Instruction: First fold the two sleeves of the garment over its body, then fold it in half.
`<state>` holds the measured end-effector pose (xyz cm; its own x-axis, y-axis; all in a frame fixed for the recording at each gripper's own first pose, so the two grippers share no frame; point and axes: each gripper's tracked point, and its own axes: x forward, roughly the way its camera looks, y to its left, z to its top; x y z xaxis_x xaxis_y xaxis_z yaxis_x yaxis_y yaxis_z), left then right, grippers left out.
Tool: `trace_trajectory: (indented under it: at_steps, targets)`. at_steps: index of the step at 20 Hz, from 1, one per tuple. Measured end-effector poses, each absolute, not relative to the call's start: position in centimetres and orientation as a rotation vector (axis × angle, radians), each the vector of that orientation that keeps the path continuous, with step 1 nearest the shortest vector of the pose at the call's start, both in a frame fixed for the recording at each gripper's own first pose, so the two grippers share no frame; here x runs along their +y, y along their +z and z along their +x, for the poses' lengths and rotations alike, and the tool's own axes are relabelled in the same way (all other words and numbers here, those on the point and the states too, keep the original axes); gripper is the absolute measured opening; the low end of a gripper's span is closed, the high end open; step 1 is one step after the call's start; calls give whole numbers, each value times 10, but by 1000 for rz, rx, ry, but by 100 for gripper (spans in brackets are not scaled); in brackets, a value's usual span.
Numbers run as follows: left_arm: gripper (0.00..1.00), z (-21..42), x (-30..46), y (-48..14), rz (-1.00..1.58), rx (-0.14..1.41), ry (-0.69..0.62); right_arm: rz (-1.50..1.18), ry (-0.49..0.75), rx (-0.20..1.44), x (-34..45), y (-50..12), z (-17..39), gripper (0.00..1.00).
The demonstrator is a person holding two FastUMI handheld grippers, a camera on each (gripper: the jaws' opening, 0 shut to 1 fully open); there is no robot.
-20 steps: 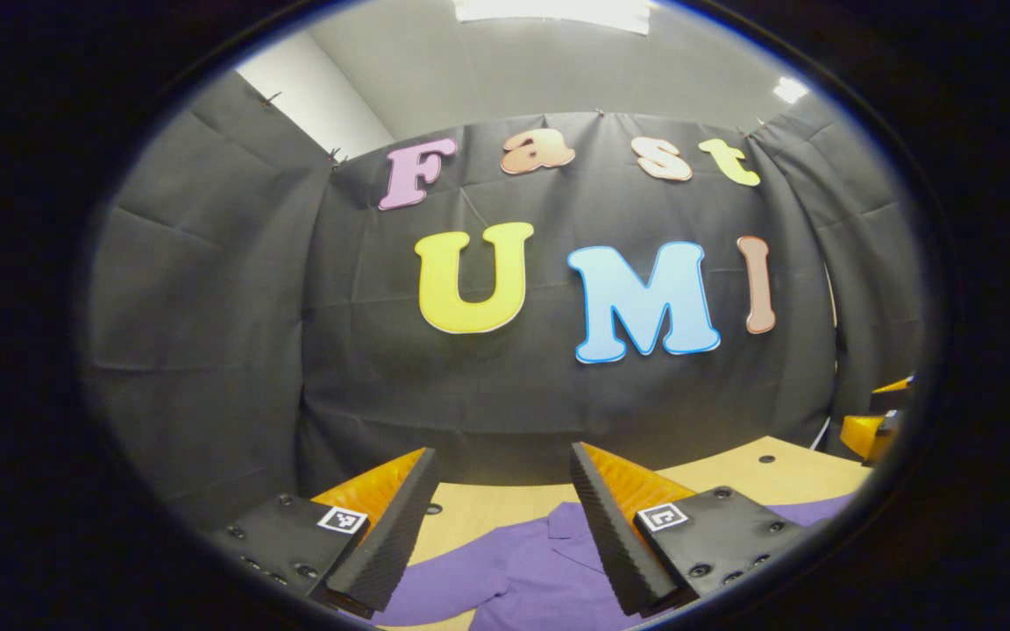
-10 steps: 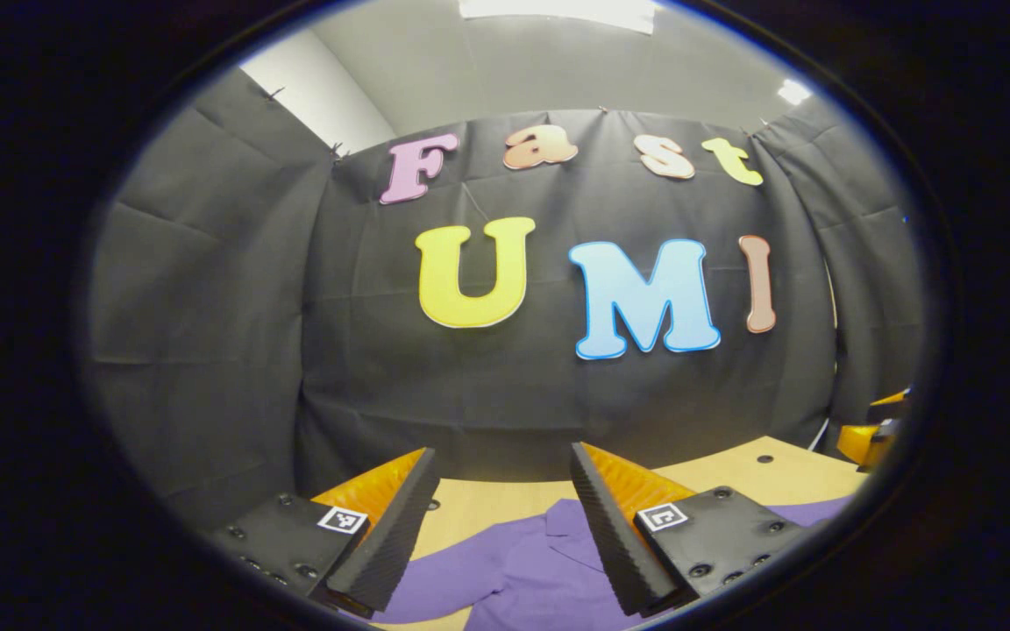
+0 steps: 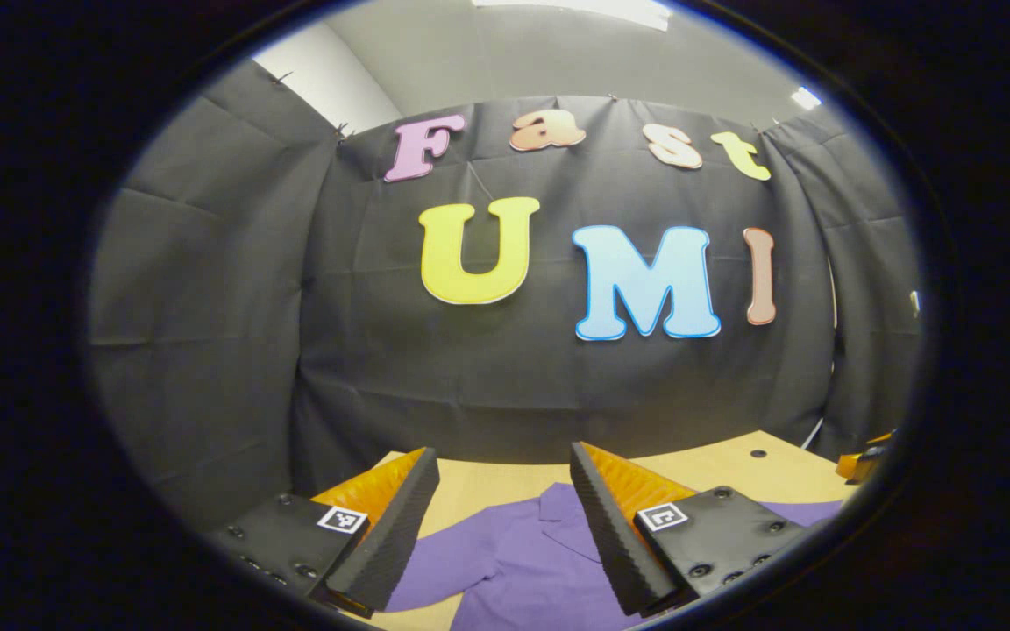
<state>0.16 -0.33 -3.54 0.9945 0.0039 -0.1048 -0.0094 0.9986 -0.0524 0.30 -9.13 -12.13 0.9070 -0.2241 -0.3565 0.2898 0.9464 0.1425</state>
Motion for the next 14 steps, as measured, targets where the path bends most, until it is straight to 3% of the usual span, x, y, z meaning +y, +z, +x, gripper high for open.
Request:
trace_trajectory:
  at_steps: [14]
  targets:
    - [94, 9, -13, -53, -44, 160, 27, 296, -510, 676, -181, -253, -20, 91]
